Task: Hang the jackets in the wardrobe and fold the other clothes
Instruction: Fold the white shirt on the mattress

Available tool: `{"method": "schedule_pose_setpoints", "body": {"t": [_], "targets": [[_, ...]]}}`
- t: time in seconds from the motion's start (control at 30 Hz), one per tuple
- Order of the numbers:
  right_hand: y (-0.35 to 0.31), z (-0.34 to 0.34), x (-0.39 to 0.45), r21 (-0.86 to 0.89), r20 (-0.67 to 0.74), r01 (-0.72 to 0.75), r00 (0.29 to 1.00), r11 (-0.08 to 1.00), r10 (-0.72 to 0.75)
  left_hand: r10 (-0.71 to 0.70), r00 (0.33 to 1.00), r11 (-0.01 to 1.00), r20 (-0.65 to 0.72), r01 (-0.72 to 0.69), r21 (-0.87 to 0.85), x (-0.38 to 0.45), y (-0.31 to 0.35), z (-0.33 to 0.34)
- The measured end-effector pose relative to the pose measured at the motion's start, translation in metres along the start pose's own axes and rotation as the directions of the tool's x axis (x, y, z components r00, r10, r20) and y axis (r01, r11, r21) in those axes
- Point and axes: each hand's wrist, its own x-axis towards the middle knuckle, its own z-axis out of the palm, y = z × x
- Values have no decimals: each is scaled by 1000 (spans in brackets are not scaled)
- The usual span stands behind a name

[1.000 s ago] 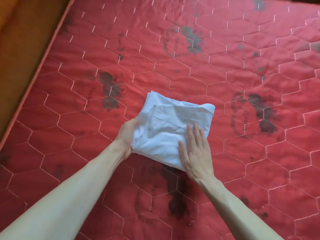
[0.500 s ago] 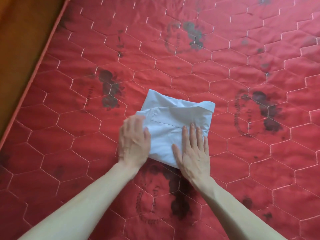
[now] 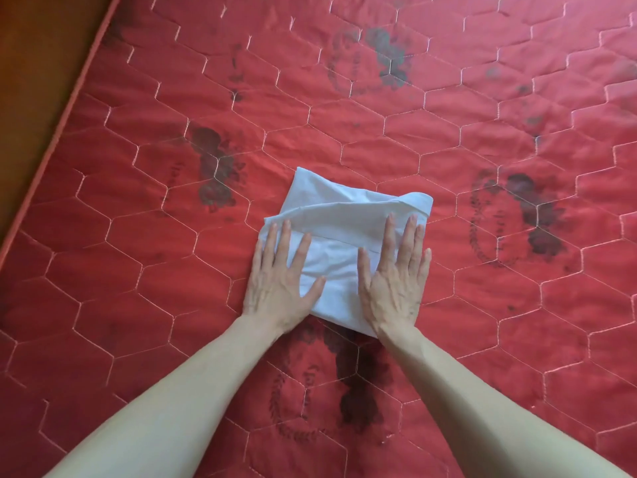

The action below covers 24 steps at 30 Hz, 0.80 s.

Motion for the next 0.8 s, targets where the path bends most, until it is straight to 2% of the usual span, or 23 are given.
{"method": "schedule_pose_setpoints", "body": {"t": [0.17, 0.33, 0.4, 0.47, 0.57, 0.67, 0.73, 0.8], "targets": [[12, 12, 24, 39, 39, -184, 982, 982, 183, 17, 1000, 999, -21, -18, -51, -1, -1, 0], [12, 13, 25, 56, 89, -178, 981, 982, 173, -5, 1000, 998, -18, 4, -62, -2, 0, -3], [14, 6, 22, 168, 108, -177, 981, 970, 161, -99, 995, 983, -22, 94, -159, -2, 5, -8], [13, -6, 10, 337, 92, -206, 978, 919, 185, -280, 957, 933, -71, 254, -255, 1, 13, -16], [8, -23, -14, 487, 81, -366, 923, 793, 377, -511, 858, 822, -60, 466, -328, 11, 22, -31], [10, -41, -21, 563, 307, -615, 776, 552, 552, -625, 775, 704, 93, 611, -363, 21, 22, -45], [16, -48, -17, 539, 442, -669, 742, 512, 504, -647, 744, 670, 167, 660, -341, 24, 19, -52], [25, -52, -14, 548, 508, -657, 753, 519, 417, -640, 726, 640, 253, 685, -348, 19, 16, -55]]}}
